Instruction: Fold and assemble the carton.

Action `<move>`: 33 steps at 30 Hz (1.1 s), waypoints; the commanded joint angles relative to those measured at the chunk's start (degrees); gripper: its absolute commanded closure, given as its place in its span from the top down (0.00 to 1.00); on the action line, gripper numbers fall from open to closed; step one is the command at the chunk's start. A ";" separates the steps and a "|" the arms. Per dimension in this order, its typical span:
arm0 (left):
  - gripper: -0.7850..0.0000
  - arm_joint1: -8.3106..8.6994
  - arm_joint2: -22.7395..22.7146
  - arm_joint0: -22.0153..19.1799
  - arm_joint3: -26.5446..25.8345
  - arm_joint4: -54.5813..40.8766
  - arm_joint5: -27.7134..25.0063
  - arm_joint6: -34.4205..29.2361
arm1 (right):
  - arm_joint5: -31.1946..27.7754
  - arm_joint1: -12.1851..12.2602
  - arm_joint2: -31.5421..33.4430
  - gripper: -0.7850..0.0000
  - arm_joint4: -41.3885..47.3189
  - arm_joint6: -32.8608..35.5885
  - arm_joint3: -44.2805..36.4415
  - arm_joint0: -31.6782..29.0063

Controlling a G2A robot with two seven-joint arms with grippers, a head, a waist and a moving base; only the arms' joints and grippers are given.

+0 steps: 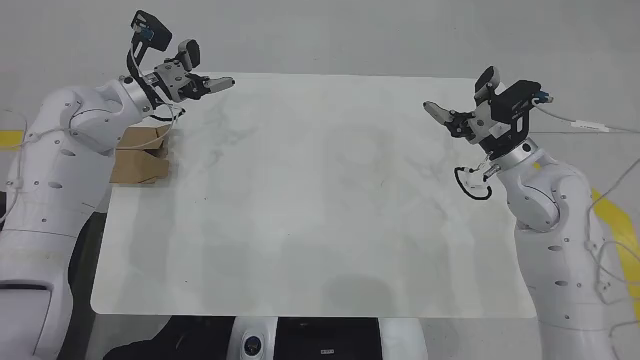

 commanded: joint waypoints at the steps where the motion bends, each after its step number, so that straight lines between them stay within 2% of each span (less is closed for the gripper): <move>1: 1.00 0.00 0.00 0.00 0.00 0.00 0.00 0.00 | 0.00 0.00 0.00 1.00 0.00 0.00 0.00 0.00; 16: 1.00 0.00 0.00 0.00 0.00 0.00 0.00 0.00 | 0.00 0.00 0.00 1.00 0.00 0.00 0.00 0.00; 18: 1.00 -0.03 -0.82 0.52 0.56 -2.60 2.48 0.28 | 0.00 0.00 0.00 1.00 0.00 0.00 0.00 0.00; 25: 1.00 0.72 -4.66 0.08 3.24 -17.51 2.66 -10.17 | 0.00 0.00 0.00 1.00 0.00 0.00 0.00 0.00; 33: 1.00 2.26 -10.42 0.44 10.49 -35.69 1.25 -21.61 | 0.00 0.00 0.00 1.00 0.00 0.00 0.00 0.00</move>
